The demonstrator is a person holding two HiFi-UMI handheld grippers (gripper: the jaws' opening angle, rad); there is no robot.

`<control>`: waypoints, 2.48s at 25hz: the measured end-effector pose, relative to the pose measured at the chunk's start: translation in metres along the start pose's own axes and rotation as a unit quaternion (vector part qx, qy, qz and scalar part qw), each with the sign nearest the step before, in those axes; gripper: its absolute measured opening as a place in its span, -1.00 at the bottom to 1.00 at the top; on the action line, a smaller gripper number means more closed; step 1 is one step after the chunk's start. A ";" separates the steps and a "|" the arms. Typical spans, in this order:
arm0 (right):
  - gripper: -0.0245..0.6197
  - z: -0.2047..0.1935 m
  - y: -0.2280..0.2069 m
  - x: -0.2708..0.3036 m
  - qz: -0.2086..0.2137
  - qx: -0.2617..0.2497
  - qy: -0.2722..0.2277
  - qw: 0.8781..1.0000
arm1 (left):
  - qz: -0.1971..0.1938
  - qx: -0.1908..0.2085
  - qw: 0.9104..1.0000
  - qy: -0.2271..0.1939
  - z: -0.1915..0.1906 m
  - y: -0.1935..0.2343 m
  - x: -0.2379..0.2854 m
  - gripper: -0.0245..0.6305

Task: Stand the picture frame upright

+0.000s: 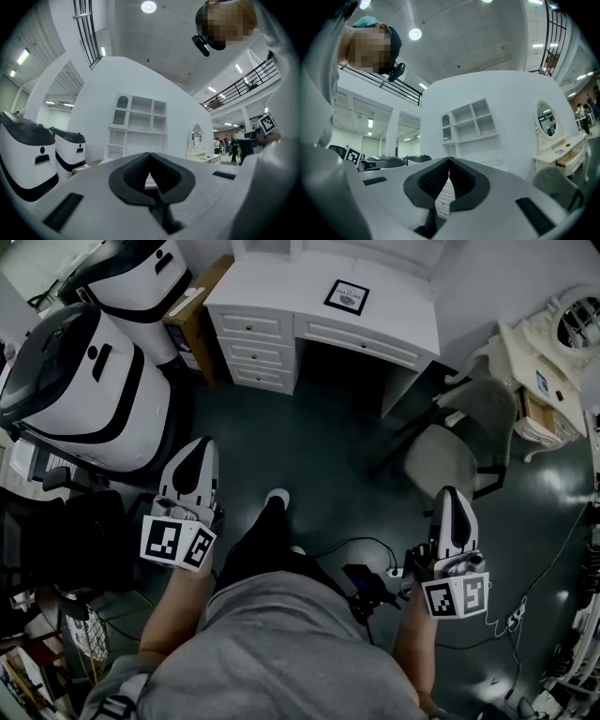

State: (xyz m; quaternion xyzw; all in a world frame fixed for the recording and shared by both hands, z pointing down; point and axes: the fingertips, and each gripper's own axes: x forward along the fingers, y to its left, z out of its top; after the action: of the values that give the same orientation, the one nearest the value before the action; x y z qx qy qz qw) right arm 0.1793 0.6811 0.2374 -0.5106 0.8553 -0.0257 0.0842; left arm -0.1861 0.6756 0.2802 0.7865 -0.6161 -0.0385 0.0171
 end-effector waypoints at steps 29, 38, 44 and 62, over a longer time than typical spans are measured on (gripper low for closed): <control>-0.84 -0.018 -0.023 0.228 -0.040 -0.046 0.010 0.998 | -0.086 -0.006 0.996 0.013 -0.002 0.115 0.243 -0.91; -0.84 -0.021 -0.021 0.266 -0.054 -0.058 0.006 0.997 | -0.091 -0.009 0.996 0.003 0.002 0.149 0.279 -0.91; -0.84 -0.015 -0.025 0.277 -0.068 -0.074 0.001 0.995 | -0.092 -0.011 0.996 0.011 -0.005 0.158 0.286 -0.91; -0.84 -0.014 -0.086 0.339 -0.041 -0.075 0.008 0.996 | -0.056 -0.022 0.998 0.007 -0.010 0.159 0.342 -0.91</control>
State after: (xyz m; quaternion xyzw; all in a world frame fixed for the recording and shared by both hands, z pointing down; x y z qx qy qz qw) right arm 0.0944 0.3415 0.2223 -0.5503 0.8335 0.0311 0.0377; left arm -0.2574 0.3050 0.2888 0.8198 -0.5696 -0.0473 0.0369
